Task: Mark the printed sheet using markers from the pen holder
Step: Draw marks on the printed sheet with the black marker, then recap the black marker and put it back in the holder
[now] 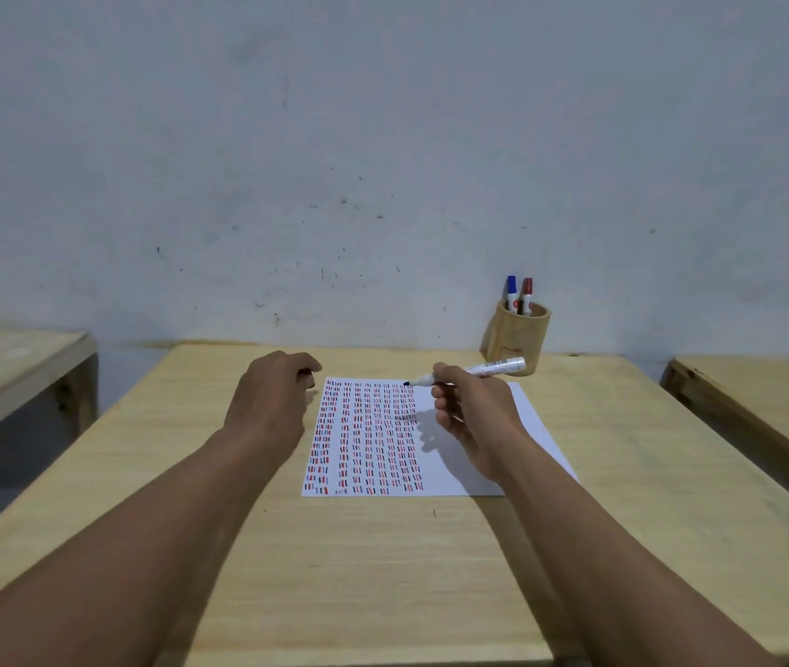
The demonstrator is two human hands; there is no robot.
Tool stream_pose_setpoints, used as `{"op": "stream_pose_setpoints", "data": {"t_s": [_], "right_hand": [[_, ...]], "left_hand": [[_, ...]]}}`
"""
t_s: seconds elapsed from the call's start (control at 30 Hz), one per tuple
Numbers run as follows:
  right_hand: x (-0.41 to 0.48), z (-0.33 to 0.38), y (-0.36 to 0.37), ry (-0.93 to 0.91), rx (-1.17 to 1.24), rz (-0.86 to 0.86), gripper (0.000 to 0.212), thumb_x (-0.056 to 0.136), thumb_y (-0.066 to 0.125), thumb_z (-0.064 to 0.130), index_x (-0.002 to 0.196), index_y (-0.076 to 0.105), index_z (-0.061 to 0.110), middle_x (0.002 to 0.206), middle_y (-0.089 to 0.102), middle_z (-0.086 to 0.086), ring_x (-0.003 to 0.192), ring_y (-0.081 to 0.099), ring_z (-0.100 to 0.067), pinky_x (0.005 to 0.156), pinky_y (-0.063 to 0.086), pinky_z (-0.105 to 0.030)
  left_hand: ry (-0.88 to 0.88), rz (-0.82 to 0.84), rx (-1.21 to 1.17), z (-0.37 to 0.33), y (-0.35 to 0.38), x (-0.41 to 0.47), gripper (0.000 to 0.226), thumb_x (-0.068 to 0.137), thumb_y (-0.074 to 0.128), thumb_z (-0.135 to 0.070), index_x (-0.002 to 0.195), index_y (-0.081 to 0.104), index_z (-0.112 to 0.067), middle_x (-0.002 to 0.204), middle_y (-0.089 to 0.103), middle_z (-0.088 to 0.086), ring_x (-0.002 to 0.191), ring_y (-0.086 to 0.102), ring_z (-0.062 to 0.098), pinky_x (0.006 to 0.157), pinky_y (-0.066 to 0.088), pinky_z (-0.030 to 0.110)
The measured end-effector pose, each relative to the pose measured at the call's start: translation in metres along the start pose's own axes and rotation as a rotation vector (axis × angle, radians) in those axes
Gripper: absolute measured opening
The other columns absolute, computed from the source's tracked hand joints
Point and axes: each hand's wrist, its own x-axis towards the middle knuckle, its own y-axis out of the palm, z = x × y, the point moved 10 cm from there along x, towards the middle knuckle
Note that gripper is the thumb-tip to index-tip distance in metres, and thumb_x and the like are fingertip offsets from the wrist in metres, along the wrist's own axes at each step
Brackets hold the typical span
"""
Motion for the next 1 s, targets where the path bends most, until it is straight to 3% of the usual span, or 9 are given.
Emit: {"op": "stream_pose_setpoints", "data": {"t_s": [0.07,0.17,0.27,0.37,0.57,0.8,1.0], "right_hand": [[-0.004,0.001,0.004,0.019,0.08,0.012,0.013,0.094,0.068,0.013,0.087,0.07,0.002,0.065,0.061,-0.005,0.052,0.055,-0.011,0.048,0.052,-0.019],[-0.009,0.008,0.009,0.026,0.189,0.007,0.016,0.096,0.066,0.015,0.087,0.068,0.002,0.063,0.064,-0.007,0.051,0.059,-0.013,0.048,0.056,-0.021],[-0.012,0.019,0.011,-0.015,0.194,0.013,0.017,0.097,0.064,0.014,0.087,0.068,0.001,0.064,0.067,-0.008,0.054,0.062,-0.014,0.052,0.058,-0.022],[-0.015,0.03,0.01,-0.063,0.181,0.029,0.018,0.097,0.065,0.016,0.085,0.069,0.003,0.068,0.068,-0.008,0.058,0.064,-0.013,0.056,0.059,-0.021],[-0.022,0.04,0.004,-0.101,0.101,0.038,0.014,0.095,0.069,0.021,0.089,0.071,0.009,0.071,0.068,-0.001,0.059,0.063,-0.007,0.057,0.056,-0.023],[-0.026,0.038,0.005,-0.087,0.097,0.068,0.014,0.094,0.071,0.022,0.088,0.073,0.009,0.069,0.065,0.002,0.061,0.061,-0.006,0.059,0.055,-0.02],[-0.026,0.037,0.011,-0.068,0.177,0.058,0.014,0.094,0.071,0.02,0.085,0.071,0.01,0.07,0.065,0.001,0.065,0.061,-0.007,0.063,0.056,-0.023]], "left_hand": [[-0.056,-0.015,-0.188,-0.014,-0.004,-0.003,0.025,0.096,0.058,-0.009,0.111,0.071,-0.023,0.098,0.069,0.001,0.075,0.06,0.001,0.059,0.039,0.008],[-0.051,-0.019,-0.353,-0.044,-0.004,-0.005,0.014,0.094,0.065,-0.015,0.102,0.075,-0.02,0.09,0.073,-0.004,0.074,0.061,-0.002,0.056,0.039,0.008],[-0.088,0.014,-0.506,-0.064,0.001,-0.009,0.009,0.091,0.07,-0.02,0.096,0.077,-0.02,0.082,0.073,-0.005,0.068,0.061,0.011,0.058,0.047,0.024],[-0.121,0.077,-0.615,-0.076,0.011,-0.013,0.008,0.09,0.071,-0.021,0.093,0.078,-0.022,0.086,0.077,0.001,0.078,0.067,0.019,0.077,0.057,0.039],[-0.15,0.144,-0.673,-0.091,0.015,-0.018,0.008,0.092,0.069,-0.022,0.094,0.077,-0.022,0.094,0.077,0.005,0.092,0.07,0.022,0.084,0.056,0.042],[-0.195,0.18,-0.762,-0.098,0.018,-0.026,0.008,0.092,0.07,-0.018,0.095,0.077,-0.016,0.093,0.079,0.004,0.093,0.072,0.019,0.074,0.054,0.028],[-0.148,0.124,-0.785,-0.106,0.005,-0.024,0.01,0.091,0.072,-0.015,0.085,0.078,-0.021,0.084,0.08,0.004,0.081,0.071,0.018,0.084,0.059,0.035]]}}
